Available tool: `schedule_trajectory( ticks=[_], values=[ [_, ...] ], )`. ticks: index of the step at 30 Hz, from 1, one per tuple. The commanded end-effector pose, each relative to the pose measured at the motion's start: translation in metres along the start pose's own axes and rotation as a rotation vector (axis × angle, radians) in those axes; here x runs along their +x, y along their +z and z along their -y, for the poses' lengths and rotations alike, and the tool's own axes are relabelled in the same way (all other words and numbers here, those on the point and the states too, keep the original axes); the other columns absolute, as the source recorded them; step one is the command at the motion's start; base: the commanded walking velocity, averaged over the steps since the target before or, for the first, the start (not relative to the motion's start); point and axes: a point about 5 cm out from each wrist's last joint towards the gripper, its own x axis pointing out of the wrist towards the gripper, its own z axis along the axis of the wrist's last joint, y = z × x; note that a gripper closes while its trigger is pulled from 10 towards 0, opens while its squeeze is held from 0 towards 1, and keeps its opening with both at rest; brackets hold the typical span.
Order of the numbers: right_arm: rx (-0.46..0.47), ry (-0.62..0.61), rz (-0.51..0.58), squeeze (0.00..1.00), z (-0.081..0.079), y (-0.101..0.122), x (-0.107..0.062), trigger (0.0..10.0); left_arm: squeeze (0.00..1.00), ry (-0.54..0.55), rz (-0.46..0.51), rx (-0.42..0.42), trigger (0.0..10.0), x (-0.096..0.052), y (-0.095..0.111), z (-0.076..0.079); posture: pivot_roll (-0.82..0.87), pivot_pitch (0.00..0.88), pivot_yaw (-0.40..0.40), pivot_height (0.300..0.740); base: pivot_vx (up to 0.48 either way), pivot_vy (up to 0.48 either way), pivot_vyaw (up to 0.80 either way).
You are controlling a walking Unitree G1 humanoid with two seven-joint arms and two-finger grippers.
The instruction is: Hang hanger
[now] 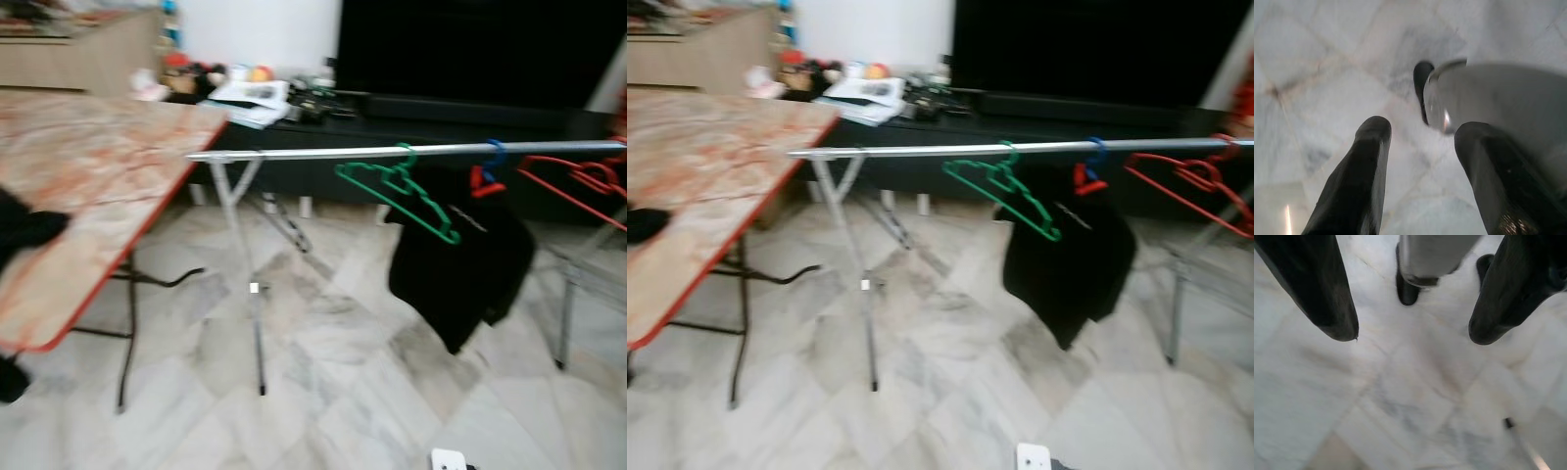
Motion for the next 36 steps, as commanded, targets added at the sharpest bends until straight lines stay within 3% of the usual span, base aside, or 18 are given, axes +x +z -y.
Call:
schedule_trajectory(
  ticks=[1,10,16,27,33,36],
  values=[
    [0.002,0.005,-0.003,0.00,-0.003,0.000,0.001,10.0,0.00,-0.013,-0.013,-0.001,10.0,0.000,-0.005,0.005,-0.02,0.063,-0.033,0.740,0.000,0.000,-0.77],
    [-0.002,0.003,-0.004,0.00,-0.003,0.001,0.001,10.0,0.00,-0.013,-0.014,0.004,10.0,0.000,-0.005,0.005,-0.02,0.056,-0.031,0.740,0.000,0.000,-0.77],
    [-0.005,0.006,-0.005,0.00,-0.004,0.000,0.001,10.0,0.00,-0.006,-0.012,0.054,10.0,0.000,-0.004,0.004,-0.02,0.049,-0.029,0.740,0.000,-0.201,-0.77],
    [-0.008,0.008,-0.010,0.00,-0.005,-0.001,0.001,10.0,0.00,0.011,-0.005,0.029,10.0,0.000,-0.005,0.003,-0.02,0.039,-0.026,0.740,0.000,-0.087,-0.77],
    [-0.005,0.010,-0.009,0.00,-0.006,-0.001,0.001,10.0,0.00,0.067,0.138,-0.018,10.0,-0.002,0.007,0.001,-0.01,0.045,-0.026,0.740,0.000,0.000,-0.77],
    [-0.005,0.009,-0.009,0.00,-0.006,0.000,0.001,10.0,0.00,0.094,0.188,0.050,10.0,-0.003,0.013,-0.001,-0.01,0.049,-0.025,0.740,0.000,0.000,-0.77]
  ],
)
